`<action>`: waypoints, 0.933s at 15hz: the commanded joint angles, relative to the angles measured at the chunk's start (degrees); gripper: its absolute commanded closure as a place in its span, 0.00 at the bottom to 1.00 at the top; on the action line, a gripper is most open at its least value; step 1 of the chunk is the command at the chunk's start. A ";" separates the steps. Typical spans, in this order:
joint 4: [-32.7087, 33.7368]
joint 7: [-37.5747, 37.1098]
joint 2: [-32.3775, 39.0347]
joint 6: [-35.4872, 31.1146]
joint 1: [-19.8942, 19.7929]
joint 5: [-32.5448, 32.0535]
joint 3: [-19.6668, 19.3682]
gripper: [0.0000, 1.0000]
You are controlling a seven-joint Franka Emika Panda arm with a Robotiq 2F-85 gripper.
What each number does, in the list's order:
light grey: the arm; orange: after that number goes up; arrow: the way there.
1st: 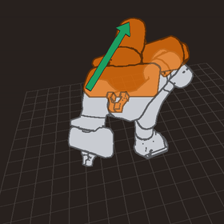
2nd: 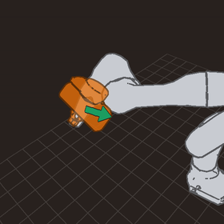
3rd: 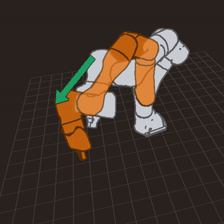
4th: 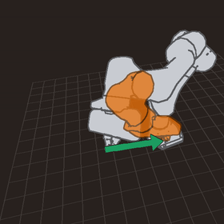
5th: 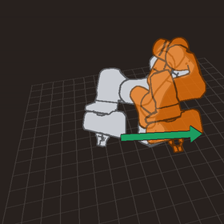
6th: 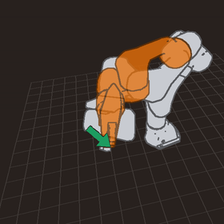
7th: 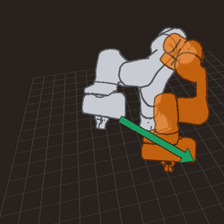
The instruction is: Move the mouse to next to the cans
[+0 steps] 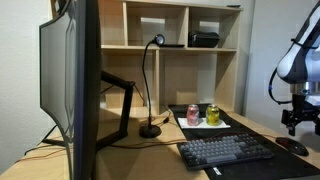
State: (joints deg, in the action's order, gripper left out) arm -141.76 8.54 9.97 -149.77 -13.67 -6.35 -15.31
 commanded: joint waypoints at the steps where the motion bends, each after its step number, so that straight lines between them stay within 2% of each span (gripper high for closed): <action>1: 3.85 7.84 6.18 -0.65 -2.49 6.77 2.98 0.00; 3: 5.91 9.61 8.17 -0.85 -3.17 7.73 3.47 0.00; 6: 7.75 9.89 10.04 -3.70 -3.13 5.15 2.98 0.00; 8: 8.36 8.33 12.12 -6.95 -2.11 2.22 2.15 0.00; 9: 9.09 3.19 13.46 -8.46 -0.59 0.88 0.70 0.00; 10: 7.52 6.37 10.40 -5.61 -2.31 2.38 2.50 0.00; 14: 8.57 3.44 12.79 -7.61 -1.64 0.98 1.91 0.00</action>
State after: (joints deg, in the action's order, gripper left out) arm -133.18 12.48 22.92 -157.55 -14.79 -4.75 -13.89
